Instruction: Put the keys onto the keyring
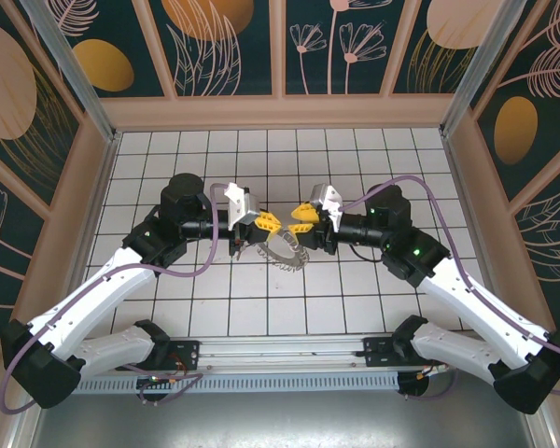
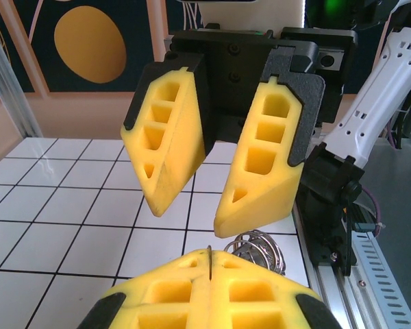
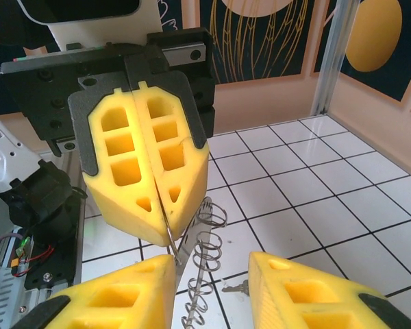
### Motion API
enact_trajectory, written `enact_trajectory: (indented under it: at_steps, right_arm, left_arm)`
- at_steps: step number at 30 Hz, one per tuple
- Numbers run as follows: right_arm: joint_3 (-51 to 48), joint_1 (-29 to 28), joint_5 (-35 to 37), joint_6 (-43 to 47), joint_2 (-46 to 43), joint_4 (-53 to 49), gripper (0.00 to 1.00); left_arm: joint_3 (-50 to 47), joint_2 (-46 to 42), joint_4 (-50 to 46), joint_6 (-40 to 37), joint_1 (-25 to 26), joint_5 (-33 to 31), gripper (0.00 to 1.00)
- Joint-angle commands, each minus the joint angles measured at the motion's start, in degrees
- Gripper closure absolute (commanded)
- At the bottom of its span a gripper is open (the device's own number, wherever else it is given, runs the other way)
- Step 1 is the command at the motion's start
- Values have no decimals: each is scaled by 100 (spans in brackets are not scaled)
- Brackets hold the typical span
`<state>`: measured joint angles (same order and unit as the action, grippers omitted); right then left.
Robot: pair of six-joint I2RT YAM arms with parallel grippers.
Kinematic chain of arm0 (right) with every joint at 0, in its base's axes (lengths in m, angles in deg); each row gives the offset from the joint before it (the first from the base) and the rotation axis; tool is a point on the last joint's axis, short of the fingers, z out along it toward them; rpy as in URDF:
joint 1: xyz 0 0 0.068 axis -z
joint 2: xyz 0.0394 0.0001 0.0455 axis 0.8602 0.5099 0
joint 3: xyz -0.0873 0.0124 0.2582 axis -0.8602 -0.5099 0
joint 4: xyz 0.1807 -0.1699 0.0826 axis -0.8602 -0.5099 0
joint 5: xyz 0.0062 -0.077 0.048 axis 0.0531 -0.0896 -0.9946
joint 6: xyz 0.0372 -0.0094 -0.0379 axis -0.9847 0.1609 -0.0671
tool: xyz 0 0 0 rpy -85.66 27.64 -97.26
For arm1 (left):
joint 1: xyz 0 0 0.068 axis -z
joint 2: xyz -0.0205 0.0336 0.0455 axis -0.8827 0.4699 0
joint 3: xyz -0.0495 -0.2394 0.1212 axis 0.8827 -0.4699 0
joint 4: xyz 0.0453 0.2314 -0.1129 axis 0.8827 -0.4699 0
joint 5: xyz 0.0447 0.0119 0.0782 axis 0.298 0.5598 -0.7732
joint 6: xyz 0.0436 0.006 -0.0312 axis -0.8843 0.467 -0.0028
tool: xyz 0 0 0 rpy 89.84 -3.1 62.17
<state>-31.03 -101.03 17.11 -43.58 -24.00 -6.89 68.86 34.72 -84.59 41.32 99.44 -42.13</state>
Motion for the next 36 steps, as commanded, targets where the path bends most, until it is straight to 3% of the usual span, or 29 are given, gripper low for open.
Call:
enact_trajectory:
  at_steps: [1,18,26,33,36]
  right_arm:
    - [103,39,-84,117,5,25,67]
    - [27,33,-544,51,284,178,66]
    - [-21,33,-527,9,309,295,75]
    - [28,8,-417,2,354,255,92]
    - [32,6,-403,20,350,196,95]
  left_arm:
    - [57,-17,225,-90,15,218,100]
    - [89,88,251,-59,14,239,100]
    - [83,115,250,-58,14,211,100]
    - [76,107,251,-53,14,198,100]
    - [76,81,227,-49,13,182,100]
